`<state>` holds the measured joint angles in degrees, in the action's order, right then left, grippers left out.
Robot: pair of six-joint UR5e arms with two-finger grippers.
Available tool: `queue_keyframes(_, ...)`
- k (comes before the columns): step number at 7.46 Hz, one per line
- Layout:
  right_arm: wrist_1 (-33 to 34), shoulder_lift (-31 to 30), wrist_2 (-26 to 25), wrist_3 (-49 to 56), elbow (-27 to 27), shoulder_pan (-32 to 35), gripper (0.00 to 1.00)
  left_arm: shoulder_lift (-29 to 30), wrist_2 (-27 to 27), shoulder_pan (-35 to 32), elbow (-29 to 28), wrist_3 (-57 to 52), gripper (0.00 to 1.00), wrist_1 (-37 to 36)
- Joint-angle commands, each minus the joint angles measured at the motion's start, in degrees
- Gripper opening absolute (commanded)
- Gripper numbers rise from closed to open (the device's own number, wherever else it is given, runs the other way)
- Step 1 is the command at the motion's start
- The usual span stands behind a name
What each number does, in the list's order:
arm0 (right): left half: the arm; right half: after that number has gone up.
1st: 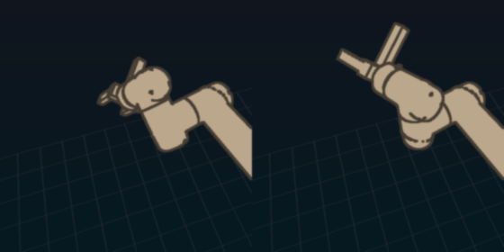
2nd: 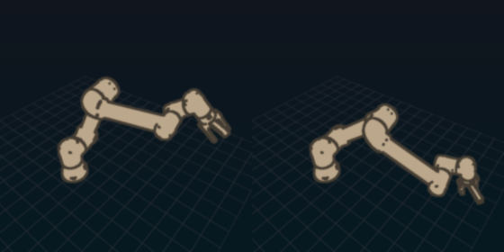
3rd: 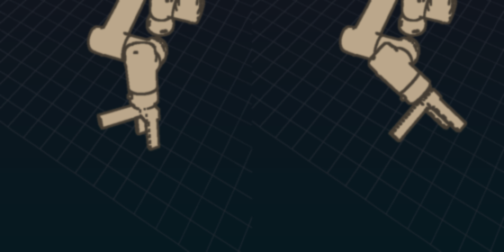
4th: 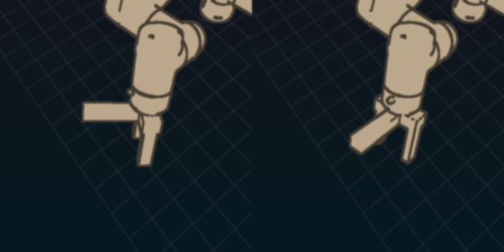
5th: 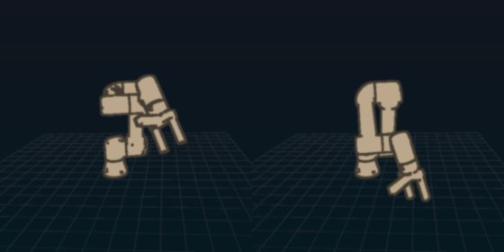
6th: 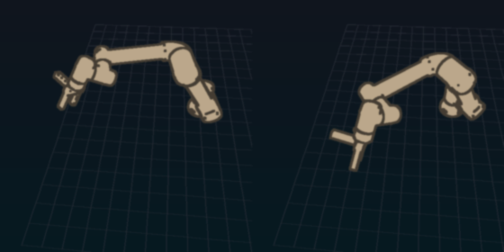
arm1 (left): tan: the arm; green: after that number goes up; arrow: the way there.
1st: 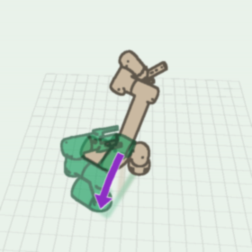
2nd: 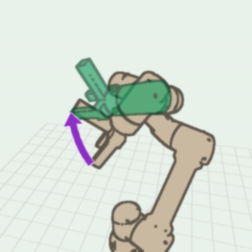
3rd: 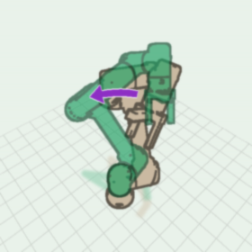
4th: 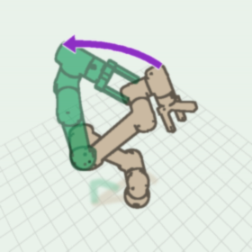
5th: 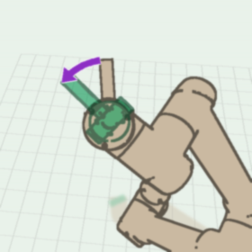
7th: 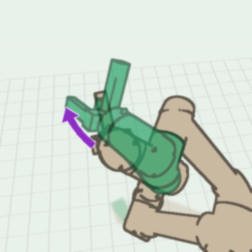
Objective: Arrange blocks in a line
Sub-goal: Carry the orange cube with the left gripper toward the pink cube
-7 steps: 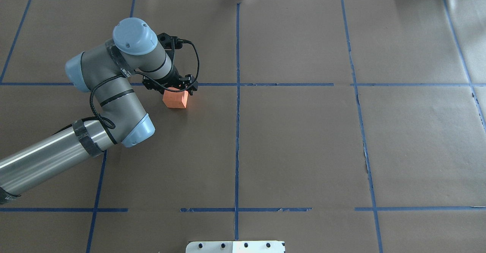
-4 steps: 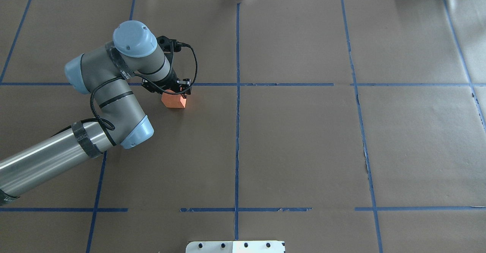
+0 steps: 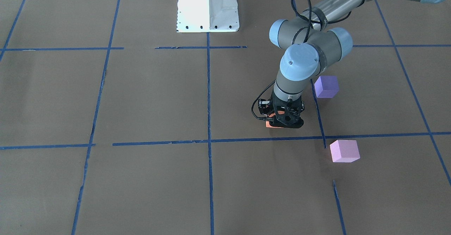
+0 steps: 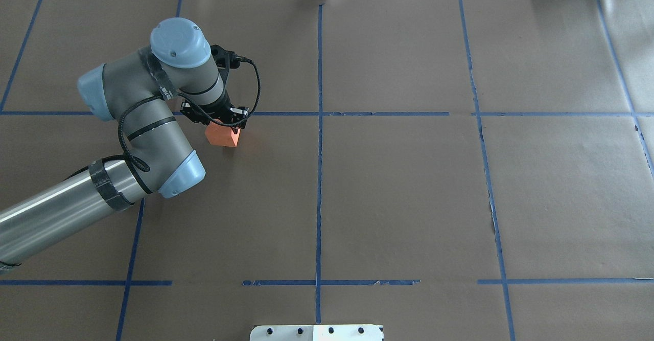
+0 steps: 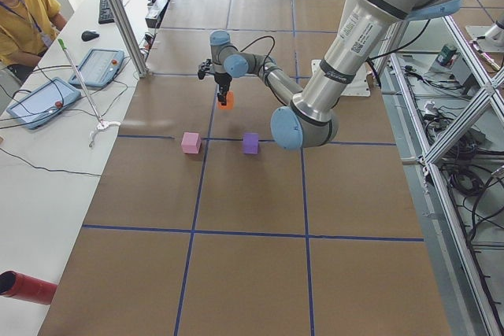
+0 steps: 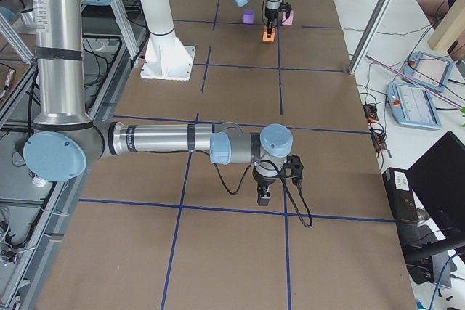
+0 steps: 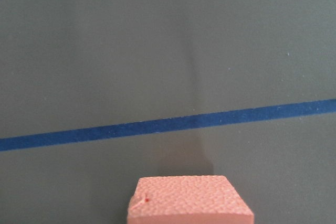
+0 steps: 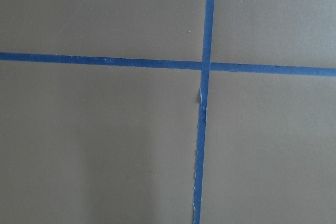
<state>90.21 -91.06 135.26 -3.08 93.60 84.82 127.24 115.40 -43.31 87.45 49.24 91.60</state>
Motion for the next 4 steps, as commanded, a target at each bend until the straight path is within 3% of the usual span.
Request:
queue_keyframes(1, 0.0, 0.0, 0.0, 0.0, 0.0, 0.0, 1.00, -4.5, 0.0, -4.7, 7.4, -1.0, 0.38, -2.0)
queue_keyframes(4, 0.1, 0.0, 0.0, 0.0, 0.0, 0.0, 1.00, -10.6, 0.6, -10.6, 8.8, -7.9, 0.50, -1.9)
